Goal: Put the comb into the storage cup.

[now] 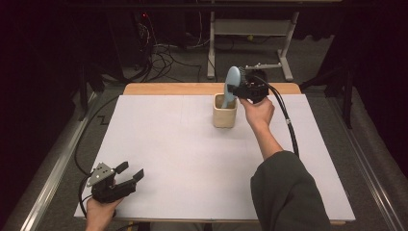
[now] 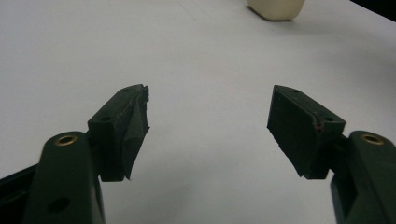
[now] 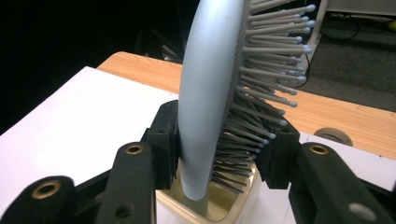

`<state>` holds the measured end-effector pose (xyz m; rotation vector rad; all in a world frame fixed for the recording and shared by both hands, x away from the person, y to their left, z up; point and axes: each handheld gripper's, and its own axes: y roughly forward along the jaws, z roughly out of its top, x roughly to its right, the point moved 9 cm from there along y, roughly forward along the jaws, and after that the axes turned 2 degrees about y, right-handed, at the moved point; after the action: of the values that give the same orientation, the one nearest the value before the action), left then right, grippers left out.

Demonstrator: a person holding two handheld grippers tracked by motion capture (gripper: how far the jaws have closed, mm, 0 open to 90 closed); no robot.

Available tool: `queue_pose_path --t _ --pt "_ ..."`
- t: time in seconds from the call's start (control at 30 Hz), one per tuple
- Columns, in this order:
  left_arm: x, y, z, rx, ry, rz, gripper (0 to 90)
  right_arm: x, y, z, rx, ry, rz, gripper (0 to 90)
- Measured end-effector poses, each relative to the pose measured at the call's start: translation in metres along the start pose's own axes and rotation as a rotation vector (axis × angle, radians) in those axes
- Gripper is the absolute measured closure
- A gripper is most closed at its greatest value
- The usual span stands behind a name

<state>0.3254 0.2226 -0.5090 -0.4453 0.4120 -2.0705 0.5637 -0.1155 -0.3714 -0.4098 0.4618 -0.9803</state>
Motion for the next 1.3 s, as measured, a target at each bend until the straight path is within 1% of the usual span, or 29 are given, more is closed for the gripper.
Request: queue_pose_path --t 0.33,0.5,0.6,0.63,0.7,0.87,1.03,1.3 --pt "0.000 0.000 0.001 0.002 0.003 0.001 29.6 0.002 0.003 -0.003 -0.009 0.001 -0.004 57.1" --pt "0.000 -0.001 0.001 0.001 0.008 0.003 29.6 0.003 0.005 -0.005 -0.017 0.009 -0.005 56.8" --pt "0.000 -0.001 0.001 -0.001 0.011 0.004 29.6 0.005 0.006 -0.007 -0.006 0.021 0.000 56.5" --pt "0.000 -0.001 0.000 -0.001 0.010 0.003 29.6 0.006 0.007 -0.009 -0.013 0.029 0.000 56.2" --pt "0.000 -0.001 0.001 0.001 0.009 0.005 29.7 0.009 0.006 -0.011 -0.010 0.036 0.003 55.6" --pt "0.001 0.000 0.000 -0.003 0.011 0.005 29.7 0.010 0.005 -0.010 -0.018 0.031 0.002 53.6" --pt "0.001 -0.001 0.000 -0.001 0.013 0.006 29.7 0.014 0.005 -0.010 -0.018 0.046 -0.004 51.3" --pt "0.001 -0.001 0.000 -0.002 0.012 0.004 29.7 0.017 0.005 -0.010 -0.014 0.051 -0.016 48.5"
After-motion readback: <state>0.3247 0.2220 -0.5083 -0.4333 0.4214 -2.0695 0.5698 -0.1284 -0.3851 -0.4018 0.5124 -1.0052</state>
